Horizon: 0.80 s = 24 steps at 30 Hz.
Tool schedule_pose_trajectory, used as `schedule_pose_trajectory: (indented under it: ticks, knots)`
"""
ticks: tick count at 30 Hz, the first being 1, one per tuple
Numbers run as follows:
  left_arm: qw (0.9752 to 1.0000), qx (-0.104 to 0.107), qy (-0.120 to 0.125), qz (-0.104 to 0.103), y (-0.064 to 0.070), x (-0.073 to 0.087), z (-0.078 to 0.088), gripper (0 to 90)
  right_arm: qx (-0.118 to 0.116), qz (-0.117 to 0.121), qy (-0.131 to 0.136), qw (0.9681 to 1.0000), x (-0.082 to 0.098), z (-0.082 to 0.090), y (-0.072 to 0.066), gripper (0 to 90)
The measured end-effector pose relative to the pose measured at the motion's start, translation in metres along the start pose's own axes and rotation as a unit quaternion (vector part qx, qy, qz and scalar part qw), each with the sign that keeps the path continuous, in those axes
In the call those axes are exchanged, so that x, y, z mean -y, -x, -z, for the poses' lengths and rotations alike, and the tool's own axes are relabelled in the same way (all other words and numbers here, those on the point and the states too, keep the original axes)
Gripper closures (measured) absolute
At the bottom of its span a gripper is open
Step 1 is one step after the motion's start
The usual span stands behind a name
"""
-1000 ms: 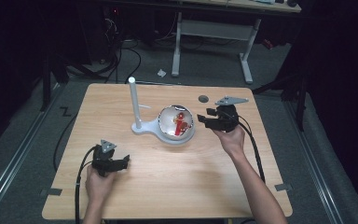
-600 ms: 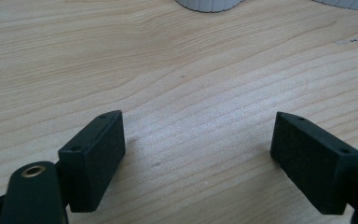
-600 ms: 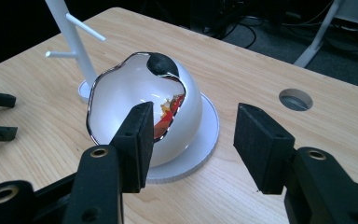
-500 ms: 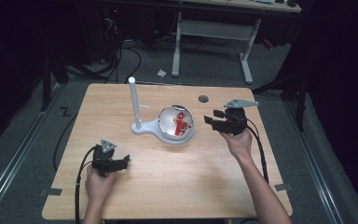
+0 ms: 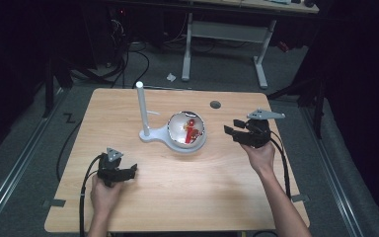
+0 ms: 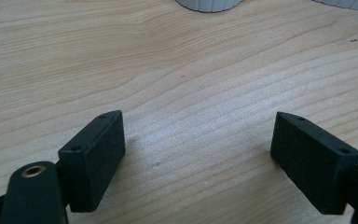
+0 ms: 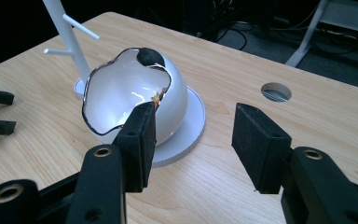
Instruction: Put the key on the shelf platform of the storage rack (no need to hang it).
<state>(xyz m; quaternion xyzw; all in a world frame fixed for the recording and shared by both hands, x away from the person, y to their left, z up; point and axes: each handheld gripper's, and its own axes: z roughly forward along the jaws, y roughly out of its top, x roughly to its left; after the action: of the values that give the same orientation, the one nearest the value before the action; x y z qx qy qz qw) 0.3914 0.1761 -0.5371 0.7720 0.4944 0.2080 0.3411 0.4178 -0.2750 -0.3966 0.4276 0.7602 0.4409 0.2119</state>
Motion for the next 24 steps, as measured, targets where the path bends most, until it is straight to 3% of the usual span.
schedule_pose_trajectory:
  ticks: [10, 15, 24]
  knots:
    - [1.0, 0.0, 0.0, 0.0, 0.0, 0.0, 0.0, 18.1, 0.005, -0.006, 0.01, 0.9999, 0.002, 0.016, 0.005, 49.6]
    - [1.0, 0.0, 0.0, 0.0, 0.0, 0.0, 0.0, 18.1, 0.019, -0.004, 0.015, 0.9997, 0.003, 0.024, 0.004, 49.3]
    - [1.0, 0.0, -0.001, -0.001, 0.0, 0.0, 0.0, 18.1, 0.02, -0.021, 0.016, 0.9995, 0.013, 0.033, 0.009, 49.0]
